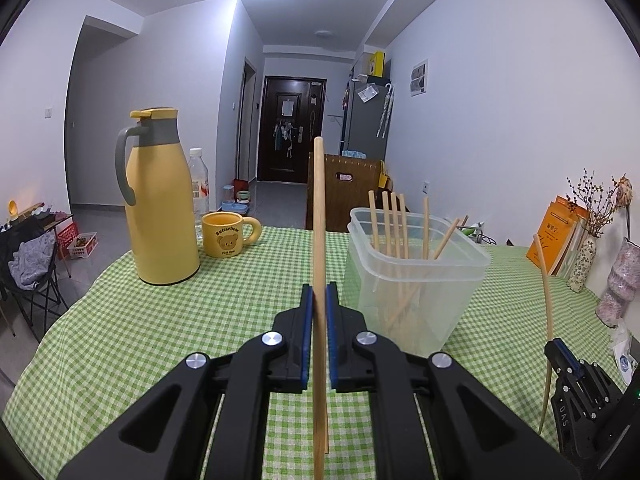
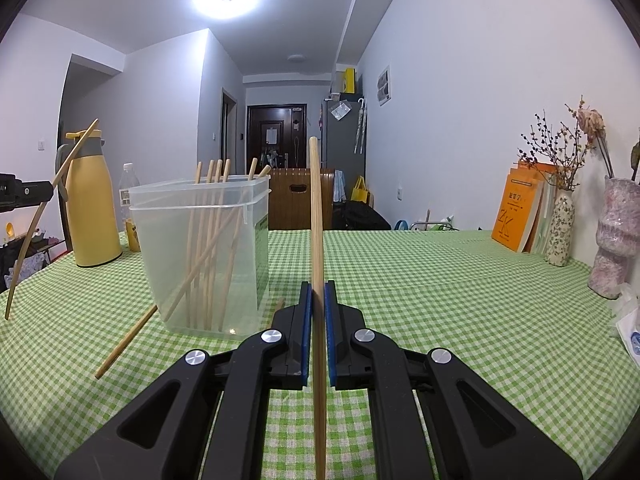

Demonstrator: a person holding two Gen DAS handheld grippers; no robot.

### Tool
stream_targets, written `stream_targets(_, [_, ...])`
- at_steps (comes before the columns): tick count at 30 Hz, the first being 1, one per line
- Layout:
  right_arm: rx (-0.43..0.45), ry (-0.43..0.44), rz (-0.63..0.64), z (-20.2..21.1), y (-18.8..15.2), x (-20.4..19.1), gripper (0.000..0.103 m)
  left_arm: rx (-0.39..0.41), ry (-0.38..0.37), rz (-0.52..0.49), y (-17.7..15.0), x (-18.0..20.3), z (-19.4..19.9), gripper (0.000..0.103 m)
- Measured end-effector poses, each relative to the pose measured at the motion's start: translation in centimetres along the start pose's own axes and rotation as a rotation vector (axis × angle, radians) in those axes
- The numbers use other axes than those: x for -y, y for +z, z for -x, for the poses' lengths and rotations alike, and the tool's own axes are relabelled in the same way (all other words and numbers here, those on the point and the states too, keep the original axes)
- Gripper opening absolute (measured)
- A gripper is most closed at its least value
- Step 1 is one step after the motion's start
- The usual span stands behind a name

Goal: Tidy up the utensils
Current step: 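Close the left tool and lift its chopstick upright while the right tool holds its chopstick, then carry both upright chopsticks over the clear plastic container with both tools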

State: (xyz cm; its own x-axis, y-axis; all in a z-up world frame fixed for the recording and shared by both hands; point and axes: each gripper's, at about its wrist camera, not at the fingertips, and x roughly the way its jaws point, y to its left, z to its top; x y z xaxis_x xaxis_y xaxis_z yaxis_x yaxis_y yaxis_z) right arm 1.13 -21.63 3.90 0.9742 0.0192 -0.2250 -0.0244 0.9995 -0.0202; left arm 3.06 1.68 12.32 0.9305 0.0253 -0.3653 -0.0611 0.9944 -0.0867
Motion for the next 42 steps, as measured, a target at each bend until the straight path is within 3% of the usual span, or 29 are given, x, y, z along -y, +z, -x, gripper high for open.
stream_targets(23, [0.096,0.014,-0.002,2.2,3.1,-0.4,0.007,0.062,-0.021,-0.005,1.2,1.0,2.0,0.004])
stream_targets(42, [0.186,0.036,-0.006,3.1,7.0,-1.2,0.006,0.125,-0.074,-0.01,4.2,3.3,3.0,0.004])
